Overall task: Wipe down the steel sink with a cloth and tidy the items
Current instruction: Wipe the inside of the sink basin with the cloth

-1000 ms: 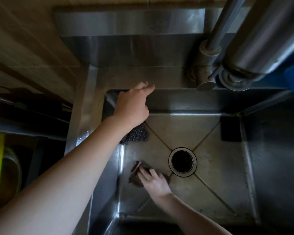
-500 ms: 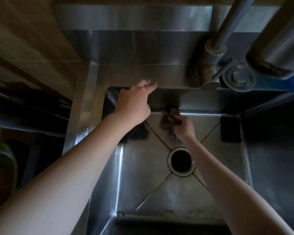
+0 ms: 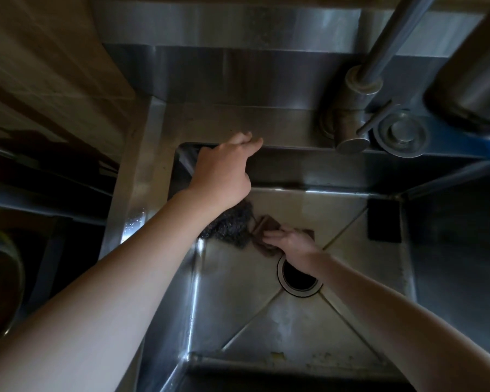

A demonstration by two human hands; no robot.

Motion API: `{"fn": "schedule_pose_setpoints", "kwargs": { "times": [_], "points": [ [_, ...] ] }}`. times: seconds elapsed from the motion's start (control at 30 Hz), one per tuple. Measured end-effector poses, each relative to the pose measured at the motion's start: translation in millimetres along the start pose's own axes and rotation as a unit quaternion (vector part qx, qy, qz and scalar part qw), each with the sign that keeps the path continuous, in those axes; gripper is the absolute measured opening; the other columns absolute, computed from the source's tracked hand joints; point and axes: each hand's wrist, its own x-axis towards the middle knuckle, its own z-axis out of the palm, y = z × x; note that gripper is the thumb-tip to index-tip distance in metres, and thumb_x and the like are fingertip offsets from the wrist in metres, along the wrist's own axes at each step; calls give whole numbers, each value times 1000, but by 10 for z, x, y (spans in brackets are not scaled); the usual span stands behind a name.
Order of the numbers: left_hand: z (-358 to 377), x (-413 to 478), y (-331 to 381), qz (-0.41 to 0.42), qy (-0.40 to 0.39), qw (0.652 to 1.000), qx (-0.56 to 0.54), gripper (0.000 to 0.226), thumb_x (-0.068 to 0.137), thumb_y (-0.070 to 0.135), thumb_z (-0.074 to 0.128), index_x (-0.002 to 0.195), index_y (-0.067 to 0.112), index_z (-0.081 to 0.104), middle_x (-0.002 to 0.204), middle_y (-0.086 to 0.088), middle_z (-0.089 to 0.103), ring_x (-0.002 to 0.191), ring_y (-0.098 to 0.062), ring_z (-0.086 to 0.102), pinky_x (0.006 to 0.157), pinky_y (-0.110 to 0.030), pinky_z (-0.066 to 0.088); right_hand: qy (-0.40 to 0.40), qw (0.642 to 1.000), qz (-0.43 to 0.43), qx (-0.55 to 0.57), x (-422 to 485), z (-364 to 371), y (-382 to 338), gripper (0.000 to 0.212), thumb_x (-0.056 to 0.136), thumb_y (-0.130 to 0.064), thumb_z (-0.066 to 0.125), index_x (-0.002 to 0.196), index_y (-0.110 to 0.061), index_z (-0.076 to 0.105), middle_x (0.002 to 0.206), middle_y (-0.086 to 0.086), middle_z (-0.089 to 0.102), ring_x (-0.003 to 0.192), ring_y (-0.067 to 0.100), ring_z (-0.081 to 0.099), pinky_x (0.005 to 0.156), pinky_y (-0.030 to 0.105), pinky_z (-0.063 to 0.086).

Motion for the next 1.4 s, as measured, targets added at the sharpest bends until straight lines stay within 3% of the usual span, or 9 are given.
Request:
{"fn": "schedule_pose_setpoints", "kwargs": {
  "times": [0.13, 0.3, 0.43, 0.7, 0.87, 1.03, 1.1, 1.23, 1.4],
  "points": [
    [-9, 5, 10, 3, 0, 1000, -1, 68, 81, -1, 50, 142, 25, 38, 151, 4, 32, 127, -24, 45, 99, -47, 42, -15, 999, -7, 46, -296, 75, 201, 64, 78, 9, 48, 133, -23, 55, 143, -6, 48, 125, 21, 45, 104, 33, 37],
    [3, -2, 7, 3, 10, 1000, -2, 68, 80, -3, 50, 141, 26, 40, 151, 4, 33, 124, -24, 48, 97, -45, 45, 85, 985, 82, 122, -343, 18, 228, 53, 82, 4, 51, 128, -20, 60, 135, 2, 56, 126, 24, 48, 104, 37, 38],
    [9, -9, 10, 3, 19, 1000, -3, 66, 80, -4, 50, 139, 25, 43, 148, 1, 37, 123, -25, 49, 96, -46, 45, 75, 986, 92, 118, -94, 75, -84, 54, 85, 4, 44, 133, -18, 54, 143, -1, 48, 131, 18, 40, 111, 26, 29],
    [18, -14, 8, -8, 27, 1000, 5, 63, 80, -5, 50, 137, 23, 46, 141, -6, 47, 122, -30, 49, 98, -44, 42, 184, 907, 201, 321, 441, -71, -784, 54, 81, 6, 41, 128, -13, 59, 129, 9, 61, 119, 31, 53, 100, 30, 42],
    [13, -6, 11, -5, 15, 1000, -4, 70, 79, -6, 49, 140, 27, 41, 150, 2, 35, 129, -25, 44, 101, -47, 41, 182, 885, 251, 349, 260, -180, -561, 56, 80, 7, 42, 132, -12, 55, 127, 9, 62, 119, 25, 56, 103, 31, 45],
    [26, 8, -11, 2, 12, 1000, -7, 71, 80, -5, 49, 142, 27, 38, 150, 6, 32, 125, -23, 46, 97, -46, 44, 230, 872, 288, 322, 46, -346, -71, 54, 79, 8, 48, 128, -12, 58, 124, 11, 64, 115, 26, 58, 93, 19, 39],
    [40, 8, -17, 2, 15, 1000, -9, 70, 80, -5, 49, 142, 26, 38, 150, 5, 33, 127, -23, 45, 98, -46, 43, 223, 884, 288, 292, 98, -333, 121, 53, 83, 7, 48, 131, -12, 55, 129, 13, 59, 118, 28, 55, 98, 22, 38],
    [52, 13, -26, 8, 22, 1000, -11, 71, 80, -6, 49, 142, 26, 38, 151, 4, 32, 131, -23, 41, 100, -48, 41, 153, 949, 229, 151, 213, -195, 237, 54, 83, 4, 49, 134, -15, 51, 138, 9, 50, 123, 29, 47, 100, 31, 42],
    [40, 5, -24, 6, 20, 1000, -15, 71, 78, -5, 49, 141, 26, 39, 151, 3, 32, 133, -23, 39, 101, -48, 40, 93, 993, 60, 36, -17, 29, 98, 64, 74, 9, 55, 132, -18, 55, 140, -2, 51, 126, 23, 48, 101, 35, 44]
  ]
}}
